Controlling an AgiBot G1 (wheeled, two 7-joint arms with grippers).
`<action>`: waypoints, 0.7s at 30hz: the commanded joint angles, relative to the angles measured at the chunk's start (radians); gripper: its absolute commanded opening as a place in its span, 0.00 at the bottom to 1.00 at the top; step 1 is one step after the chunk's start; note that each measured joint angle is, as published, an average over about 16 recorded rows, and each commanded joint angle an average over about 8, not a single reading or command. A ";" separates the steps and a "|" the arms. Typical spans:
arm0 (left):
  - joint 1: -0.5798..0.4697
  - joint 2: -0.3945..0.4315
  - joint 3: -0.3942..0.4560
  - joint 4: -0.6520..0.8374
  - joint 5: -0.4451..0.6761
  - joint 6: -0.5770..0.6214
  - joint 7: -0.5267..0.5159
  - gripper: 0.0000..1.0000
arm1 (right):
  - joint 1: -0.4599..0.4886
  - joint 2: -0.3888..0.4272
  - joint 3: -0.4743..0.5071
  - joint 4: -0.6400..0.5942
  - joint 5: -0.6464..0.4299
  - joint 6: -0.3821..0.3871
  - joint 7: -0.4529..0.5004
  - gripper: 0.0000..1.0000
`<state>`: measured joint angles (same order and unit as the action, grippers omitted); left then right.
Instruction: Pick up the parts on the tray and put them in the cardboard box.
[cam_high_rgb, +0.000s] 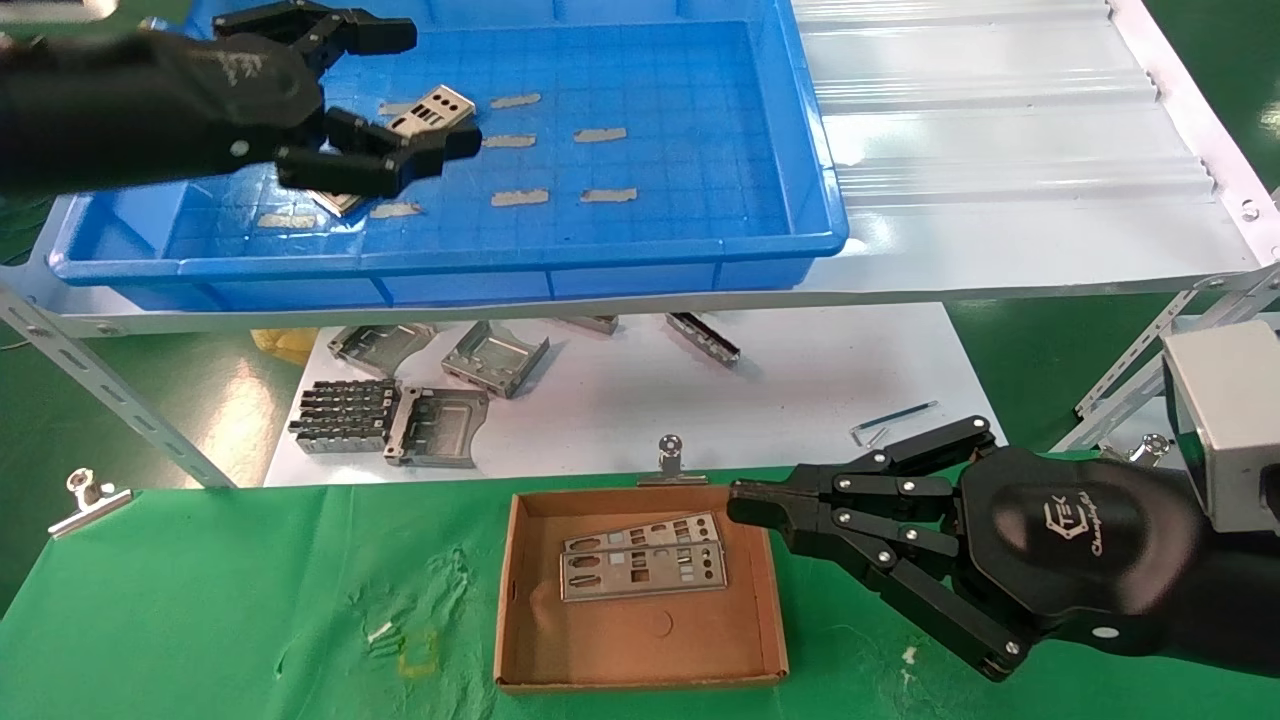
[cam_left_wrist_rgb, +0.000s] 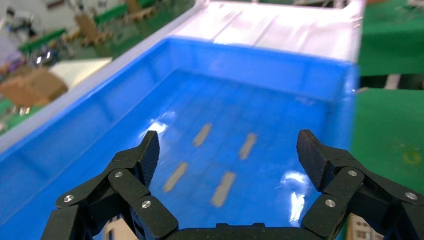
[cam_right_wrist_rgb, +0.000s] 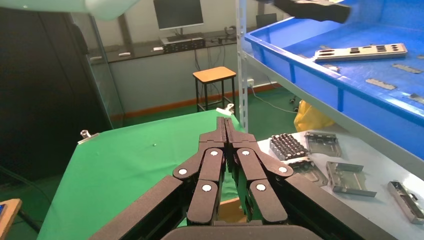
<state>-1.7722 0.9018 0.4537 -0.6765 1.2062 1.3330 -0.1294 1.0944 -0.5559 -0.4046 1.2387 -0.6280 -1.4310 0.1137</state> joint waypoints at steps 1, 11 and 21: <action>-0.054 0.029 0.019 0.078 0.039 -0.010 0.004 1.00 | 0.000 0.000 0.000 0.000 0.000 0.000 0.000 0.00; -0.164 0.088 0.060 0.267 0.107 0.005 0.030 1.00 | 0.000 0.000 0.000 0.000 0.000 0.000 0.000 0.00; -0.173 0.084 0.065 0.269 0.116 0.003 0.021 1.00 | 0.000 0.000 0.000 0.000 0.000 0.001 0.000 0.00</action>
<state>-1.9462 0.9921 0.5233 -0.3966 1.3302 1.3246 -0.1130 1.0942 -0.5558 -0.4045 1.2384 -0.6280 -1.4304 0.1137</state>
